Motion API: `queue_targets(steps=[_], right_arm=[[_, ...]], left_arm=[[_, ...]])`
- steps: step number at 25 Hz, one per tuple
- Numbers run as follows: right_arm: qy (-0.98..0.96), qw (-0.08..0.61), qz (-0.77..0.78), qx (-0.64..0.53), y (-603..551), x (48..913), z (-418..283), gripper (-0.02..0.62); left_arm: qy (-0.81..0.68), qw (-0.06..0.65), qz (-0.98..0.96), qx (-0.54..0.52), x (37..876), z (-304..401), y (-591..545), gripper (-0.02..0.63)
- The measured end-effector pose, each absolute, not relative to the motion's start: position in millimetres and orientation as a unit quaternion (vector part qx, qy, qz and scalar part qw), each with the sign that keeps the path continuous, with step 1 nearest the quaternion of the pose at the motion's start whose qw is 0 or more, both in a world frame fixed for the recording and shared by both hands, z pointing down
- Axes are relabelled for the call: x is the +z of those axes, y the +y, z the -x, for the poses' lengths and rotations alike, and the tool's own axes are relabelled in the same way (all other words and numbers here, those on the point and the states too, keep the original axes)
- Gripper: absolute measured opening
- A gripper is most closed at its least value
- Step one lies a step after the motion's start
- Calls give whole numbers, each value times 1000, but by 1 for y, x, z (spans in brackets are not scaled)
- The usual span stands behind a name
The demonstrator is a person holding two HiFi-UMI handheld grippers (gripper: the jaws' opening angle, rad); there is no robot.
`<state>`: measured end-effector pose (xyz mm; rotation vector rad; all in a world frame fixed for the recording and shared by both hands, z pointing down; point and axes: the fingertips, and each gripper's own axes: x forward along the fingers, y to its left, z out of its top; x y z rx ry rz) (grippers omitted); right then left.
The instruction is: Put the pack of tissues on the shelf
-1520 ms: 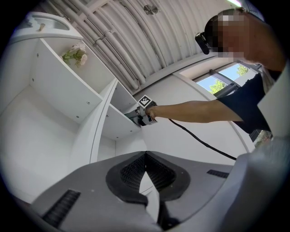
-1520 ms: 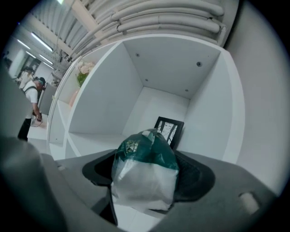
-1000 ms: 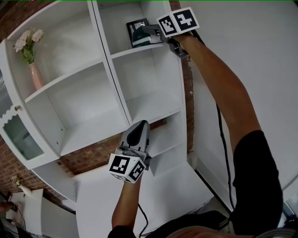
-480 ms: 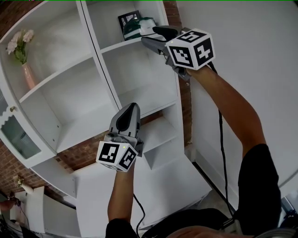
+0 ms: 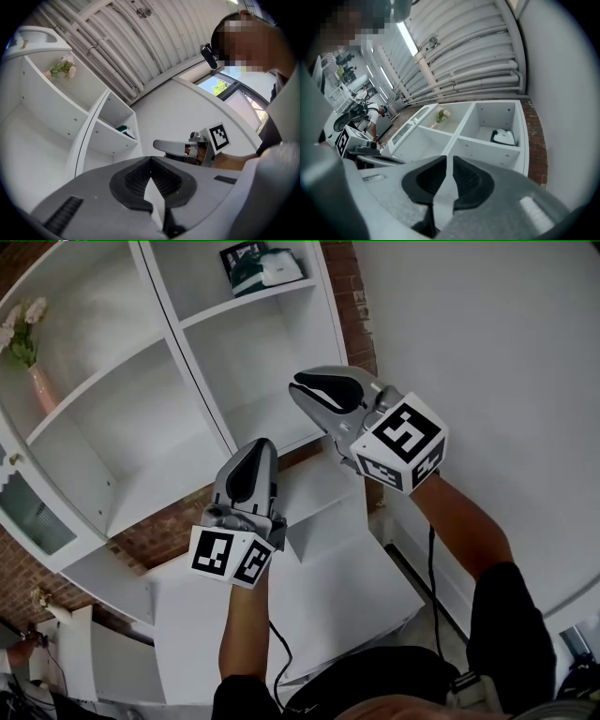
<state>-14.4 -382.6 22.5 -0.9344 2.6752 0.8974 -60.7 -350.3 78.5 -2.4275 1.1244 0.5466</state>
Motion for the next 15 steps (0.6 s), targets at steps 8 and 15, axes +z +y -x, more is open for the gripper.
queue_targets(steps=[8,15], right_arm=[[896,93,337,275,-379,103,9,3],[898,117,337,257,-365,145,1,2]], left_arm=[[429,212,857,190,104,65,-342,-3],[441,203,854,186,125,69,-338,-3]])
